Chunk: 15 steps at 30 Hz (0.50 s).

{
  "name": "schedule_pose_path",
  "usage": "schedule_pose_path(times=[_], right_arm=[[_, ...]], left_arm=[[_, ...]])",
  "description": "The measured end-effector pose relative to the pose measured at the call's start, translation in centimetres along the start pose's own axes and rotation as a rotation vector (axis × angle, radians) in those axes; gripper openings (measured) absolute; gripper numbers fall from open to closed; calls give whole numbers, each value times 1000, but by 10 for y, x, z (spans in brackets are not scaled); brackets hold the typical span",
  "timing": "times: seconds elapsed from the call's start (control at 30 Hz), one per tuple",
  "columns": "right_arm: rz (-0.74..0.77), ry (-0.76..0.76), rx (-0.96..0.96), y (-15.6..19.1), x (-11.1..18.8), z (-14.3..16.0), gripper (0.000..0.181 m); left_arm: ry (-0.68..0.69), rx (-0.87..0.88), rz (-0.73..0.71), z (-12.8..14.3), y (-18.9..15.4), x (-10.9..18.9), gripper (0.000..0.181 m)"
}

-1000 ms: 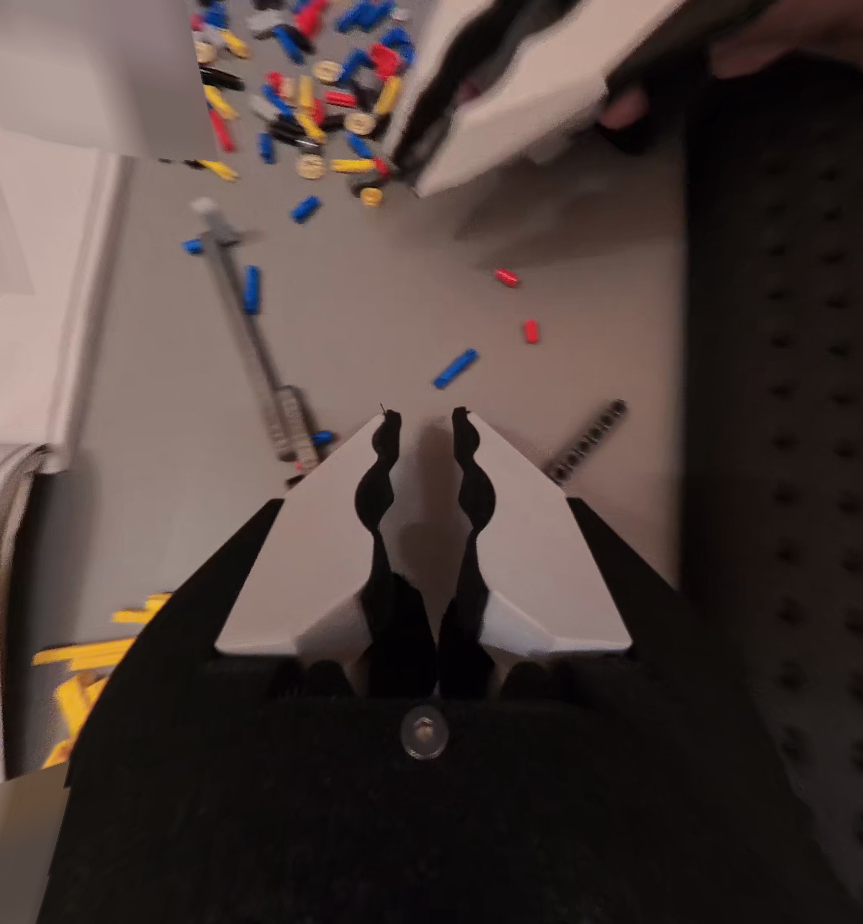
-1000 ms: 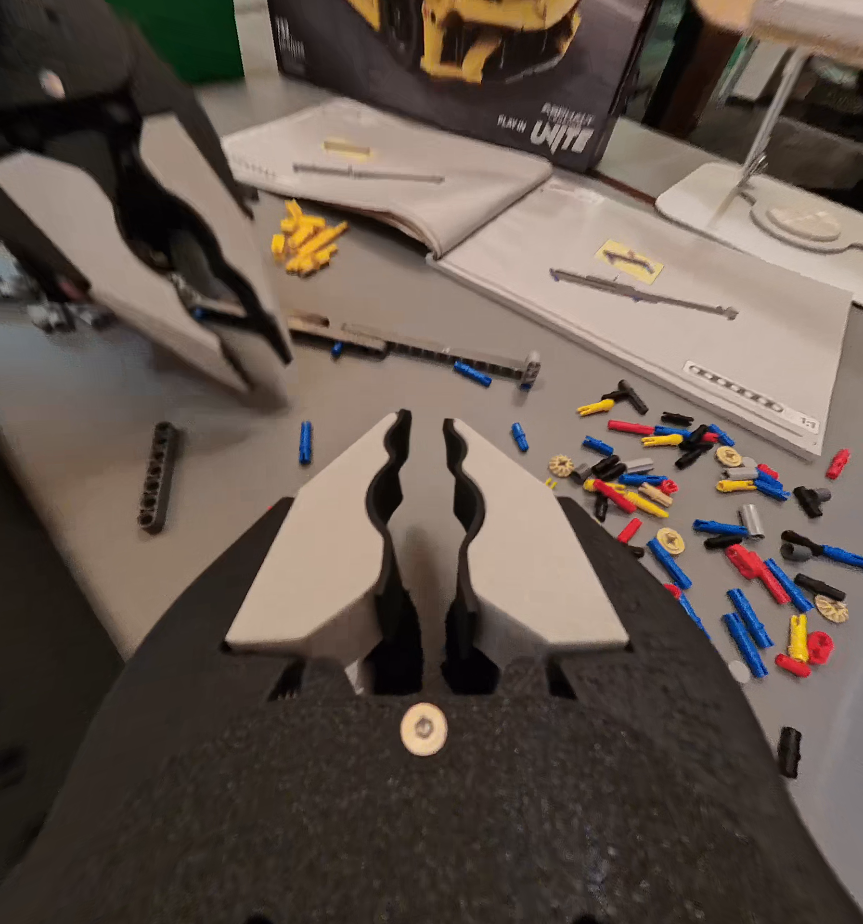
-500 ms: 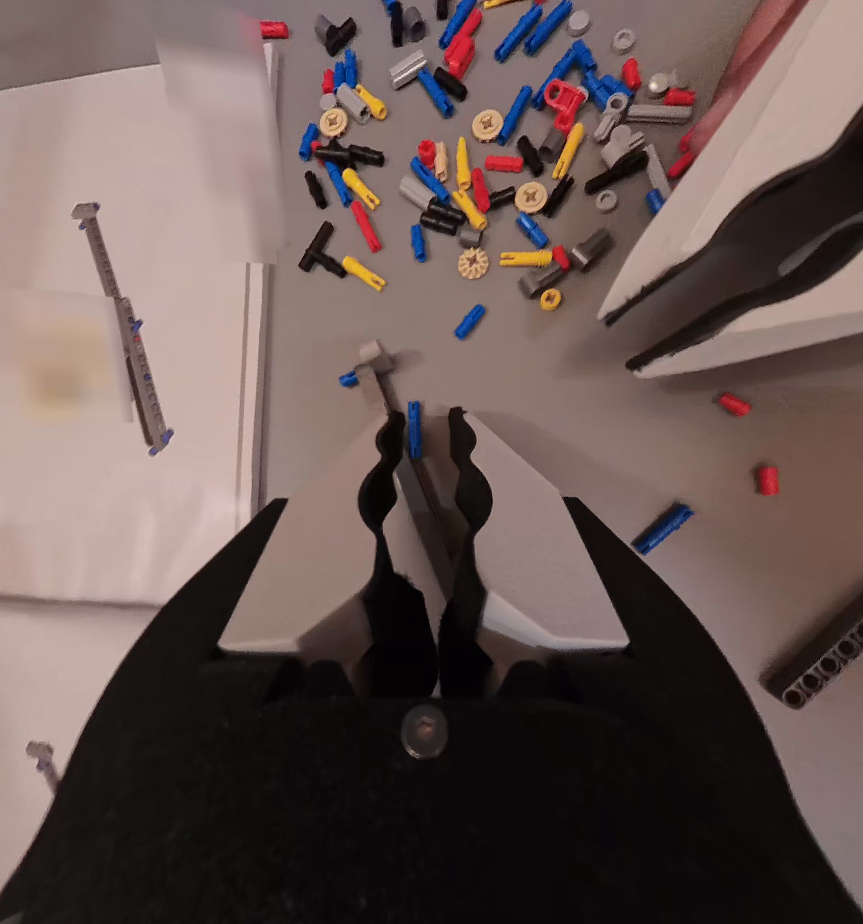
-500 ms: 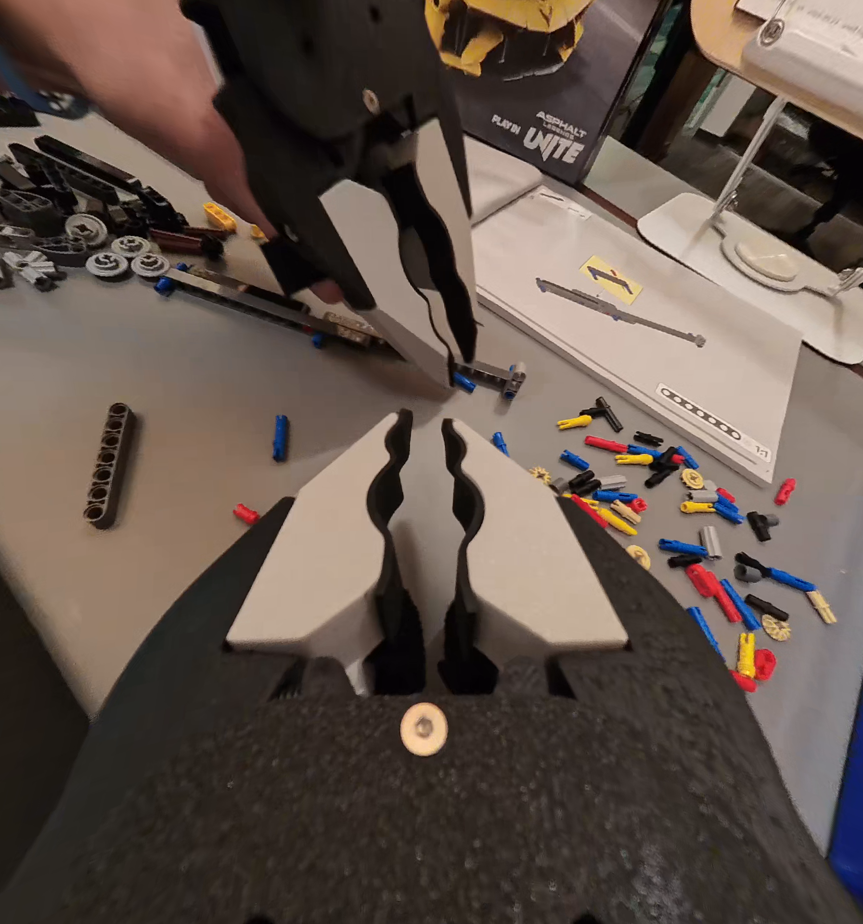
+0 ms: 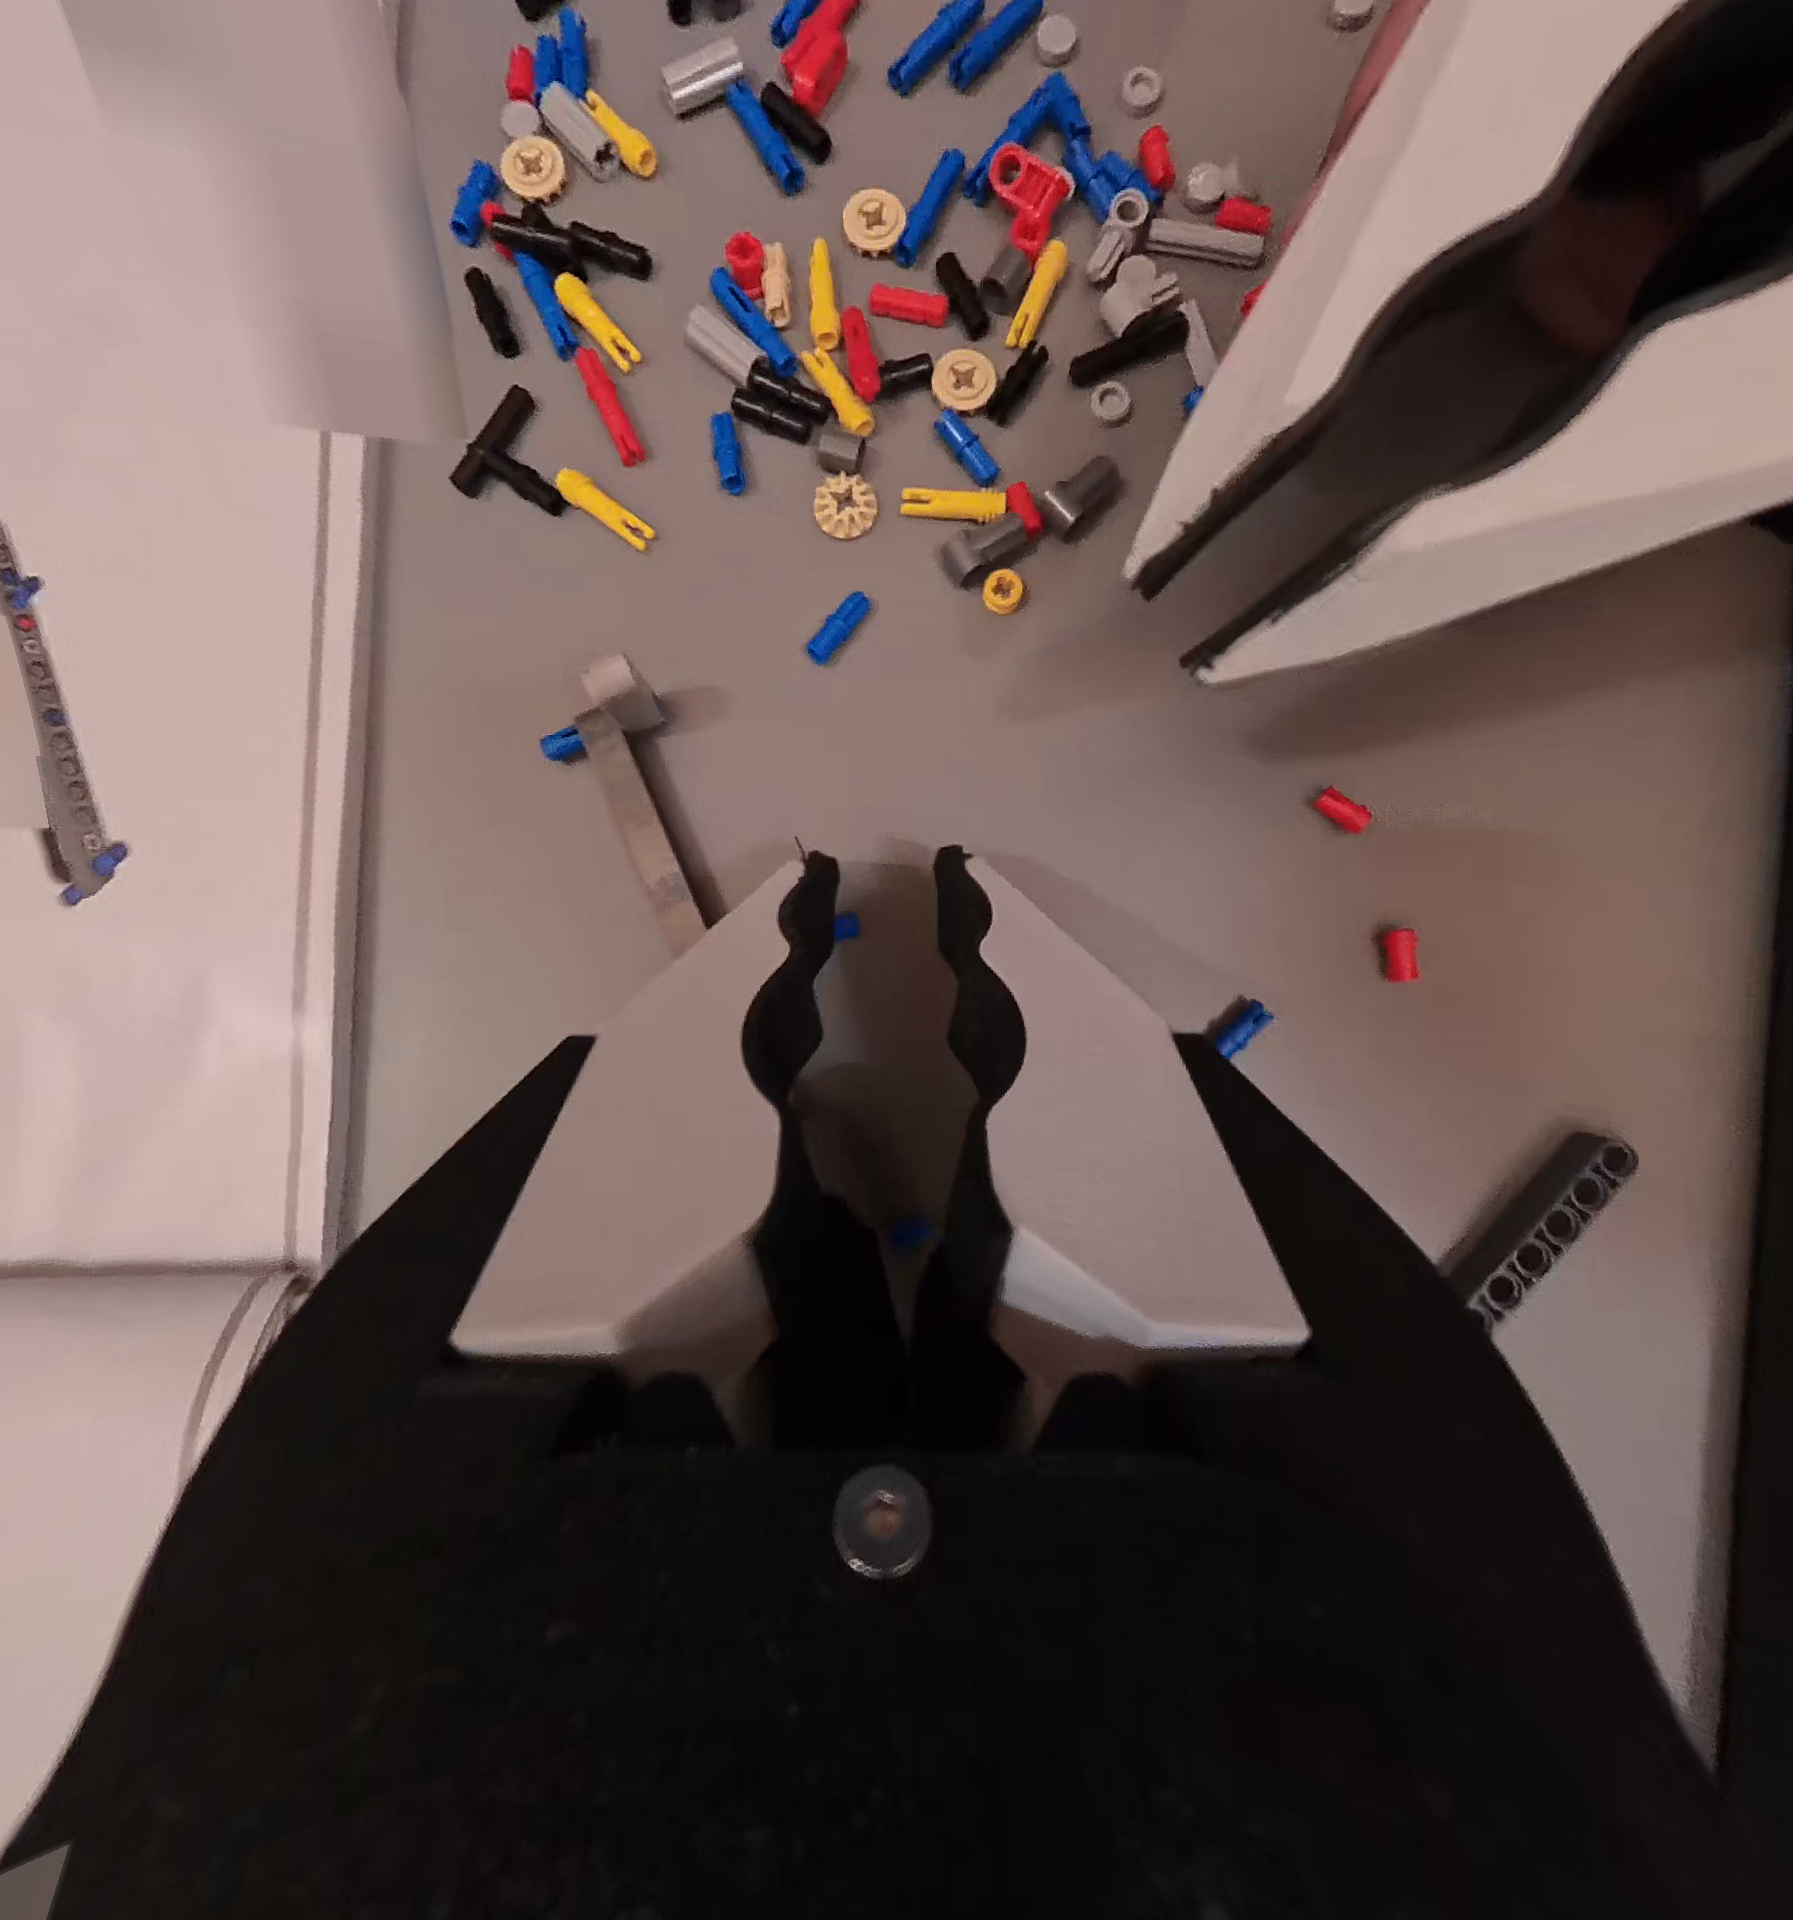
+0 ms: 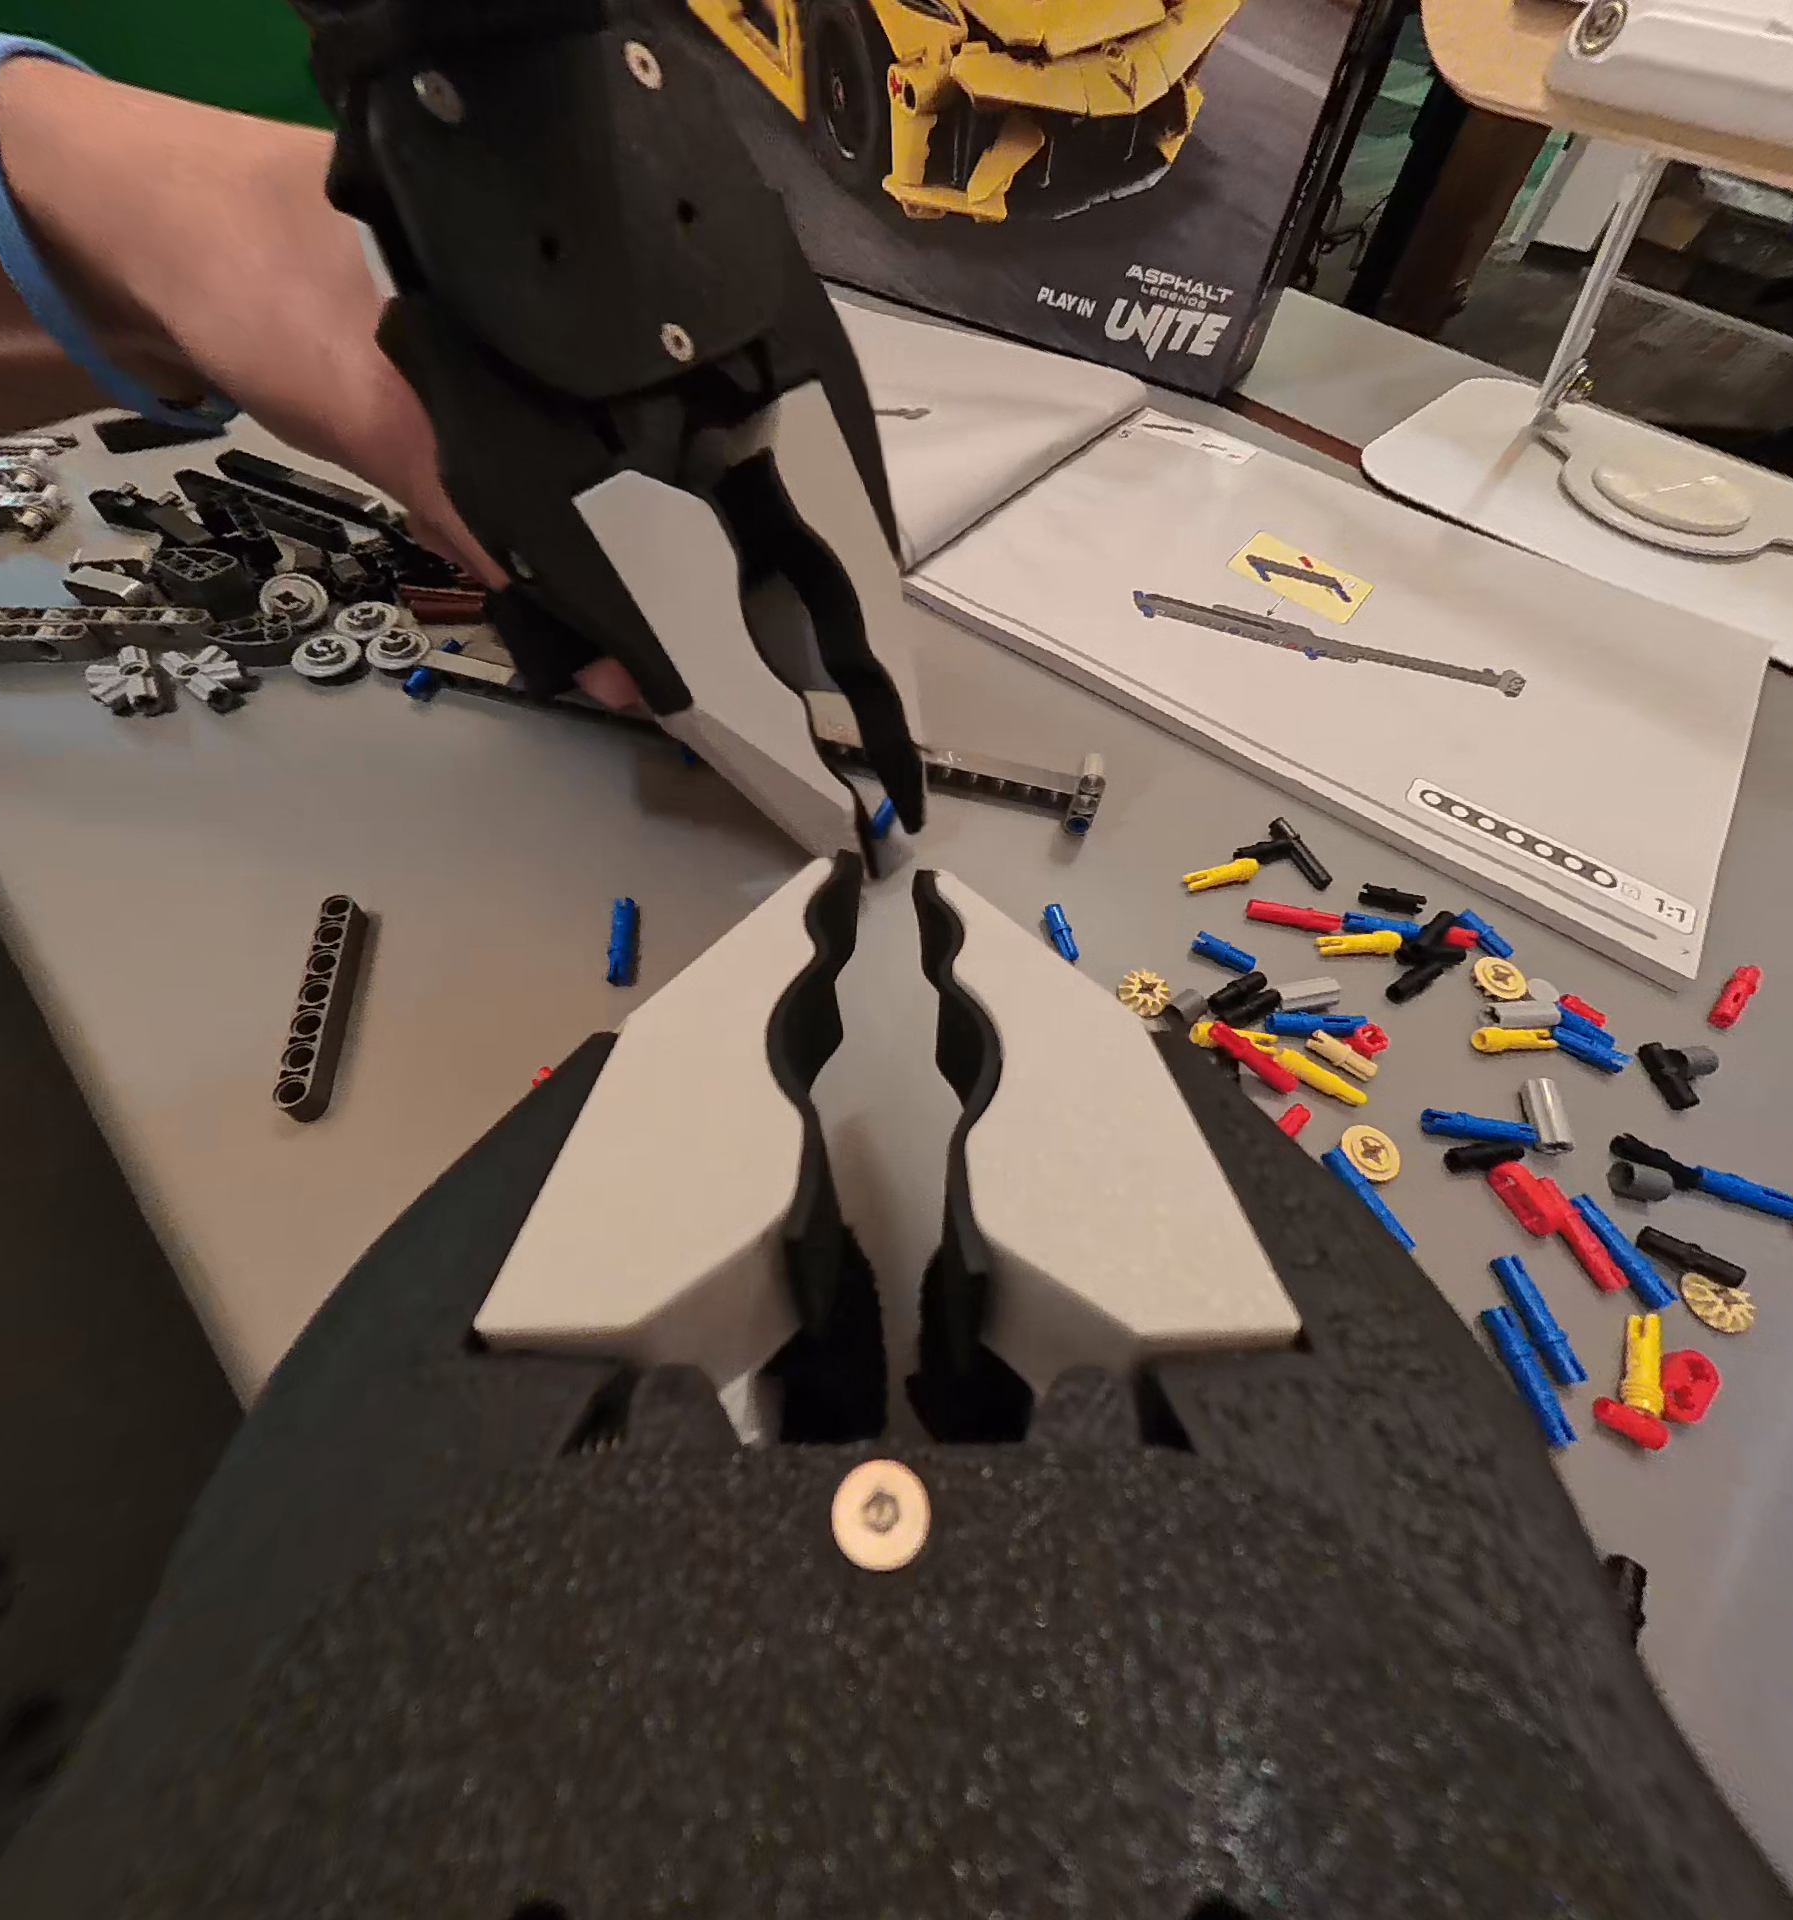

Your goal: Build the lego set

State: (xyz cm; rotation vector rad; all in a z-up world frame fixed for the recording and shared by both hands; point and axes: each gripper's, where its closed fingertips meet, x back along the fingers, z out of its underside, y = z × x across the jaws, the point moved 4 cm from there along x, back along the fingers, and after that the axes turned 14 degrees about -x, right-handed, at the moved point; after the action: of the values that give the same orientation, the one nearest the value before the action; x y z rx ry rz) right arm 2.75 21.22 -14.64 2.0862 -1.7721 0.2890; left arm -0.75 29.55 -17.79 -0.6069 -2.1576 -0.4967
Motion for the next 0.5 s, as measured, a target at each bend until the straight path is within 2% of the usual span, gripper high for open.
schedule_pose_path(times=[0.1, 0.17, 0.27, 0.4, 0.5], right_arm=[[-1, -2, -6, -1, 0, 0, 10], [0, 0, -6, -1, 0, 0, 10], [-1, 9, -6, -1, -1, 1, 9], [-4, 12, -4, 0, -1, 1, 9], [-8, 12, -4, 0, -1, 1, 9]], left_arm=[[-24, -10, -29, 3, 1, 18, 19], [29, -54, -30, 13, 1, 26, 20], [111, -122, -31, 26, 1, 28, 24], [87, -225, -31, 20, 0, 27, 21], [152, -320, -6, 22, -1, 25, 19]])
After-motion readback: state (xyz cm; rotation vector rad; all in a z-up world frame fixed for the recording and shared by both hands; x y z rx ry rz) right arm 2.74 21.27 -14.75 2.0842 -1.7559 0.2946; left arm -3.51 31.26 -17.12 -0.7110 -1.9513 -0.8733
